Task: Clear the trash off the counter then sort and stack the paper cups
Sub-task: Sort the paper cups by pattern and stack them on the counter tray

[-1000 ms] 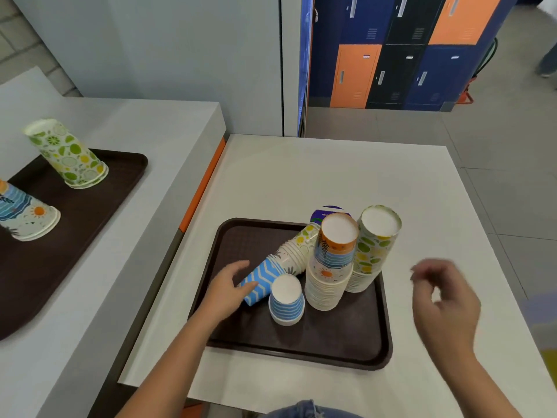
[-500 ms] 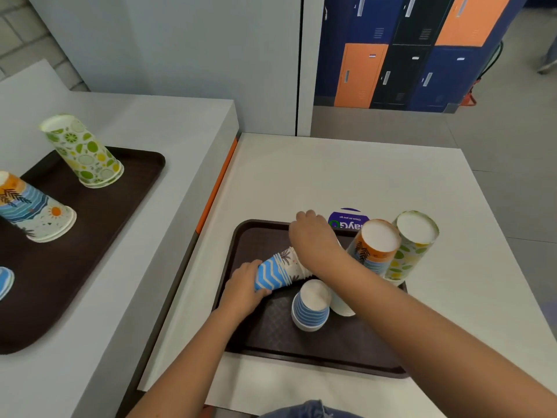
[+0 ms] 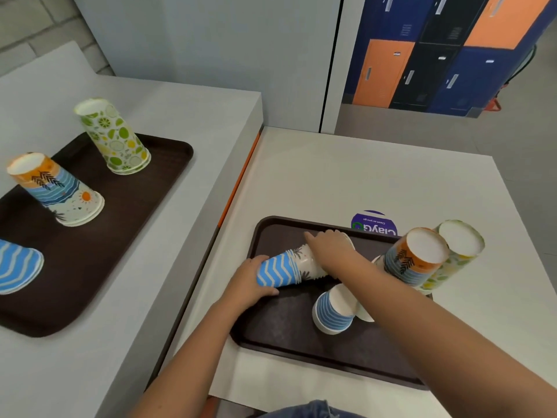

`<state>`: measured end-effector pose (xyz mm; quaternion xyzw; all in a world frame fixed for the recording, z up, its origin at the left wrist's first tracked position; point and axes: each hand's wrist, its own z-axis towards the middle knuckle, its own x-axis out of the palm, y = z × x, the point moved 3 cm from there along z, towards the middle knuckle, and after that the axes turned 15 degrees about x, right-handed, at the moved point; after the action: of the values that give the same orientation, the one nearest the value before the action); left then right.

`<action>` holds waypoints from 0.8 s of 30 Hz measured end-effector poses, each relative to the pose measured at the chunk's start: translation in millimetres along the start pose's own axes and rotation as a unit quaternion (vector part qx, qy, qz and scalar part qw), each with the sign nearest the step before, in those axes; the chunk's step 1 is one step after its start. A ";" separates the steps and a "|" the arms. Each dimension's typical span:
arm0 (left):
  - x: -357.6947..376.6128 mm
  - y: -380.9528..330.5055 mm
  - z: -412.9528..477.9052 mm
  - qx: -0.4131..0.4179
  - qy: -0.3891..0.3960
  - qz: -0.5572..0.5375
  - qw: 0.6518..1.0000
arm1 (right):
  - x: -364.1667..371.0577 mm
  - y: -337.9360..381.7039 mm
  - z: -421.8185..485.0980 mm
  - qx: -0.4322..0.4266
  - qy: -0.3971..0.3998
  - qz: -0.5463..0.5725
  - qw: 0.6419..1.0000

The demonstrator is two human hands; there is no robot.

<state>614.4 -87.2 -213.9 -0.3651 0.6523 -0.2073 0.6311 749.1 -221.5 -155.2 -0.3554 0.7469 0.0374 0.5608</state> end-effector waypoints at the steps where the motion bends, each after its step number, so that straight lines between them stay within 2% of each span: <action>1: -8.9 -0.9 -1.0 -0.003 -0.027 -0.031 0.999 | -5.6 0.1 -0.5 -0.007 -0.025 0.010 1.000; 5: -56.3 -11.9 -11.9 0.019 -0.128 -0.108 0.986 | -38.7 -1.8 -10.2 -0.046 -0.148 0.064 0.986; 8: -88.3 -28.5 -21.1 0.048 -0.211 -0.224 0.950 | -62.8 -11.7 -30.3 -0.066 -0.181 0.126 0.973; 11: -110.7 -47.7 -23.3 0.086 -0.293 -0.430 0.850 | -83.4 -18.2 -54.5 -0.090 -0.143 0.219 0.961; 13: -117.6 -62.1 -19.4 0.104 -0.291 -0.534 0.787 | -91.9 -16.5 -72.1 -0.108 -0.113 0.280 0.947; 14: -118.6 -71.4 -17.6 0.105 -0.285 -0.563 0.769 | -94.5 -15.9 -81.2 -0.112 -0.100 0.309 0.939; 18: -115.7 -105.2 -16.4 0.053 -0.314 -0.571 0.756 | -95.8 -22.4 -112.6 -0.098 -0.067 0.379 0.918; 21: -116.0 -118.0 -17.4 0.010 -0.353 -0.556 0.752 | -88.3 -34.6 -132.3 -0.081 -0.058 0.380 0.920; 24: -115.9 -126.7 -16.4 -0.022 -0.386 -0.558 0.734 | -77.1 -47.8 -151.8 -0.058 -0.066 0.365 0.927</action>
<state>618.3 -86.9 -41.5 -0.7260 0.0359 -0.3493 0.5913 662.5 -288.5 -16.3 -0.0869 0.7831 0.3057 0.5346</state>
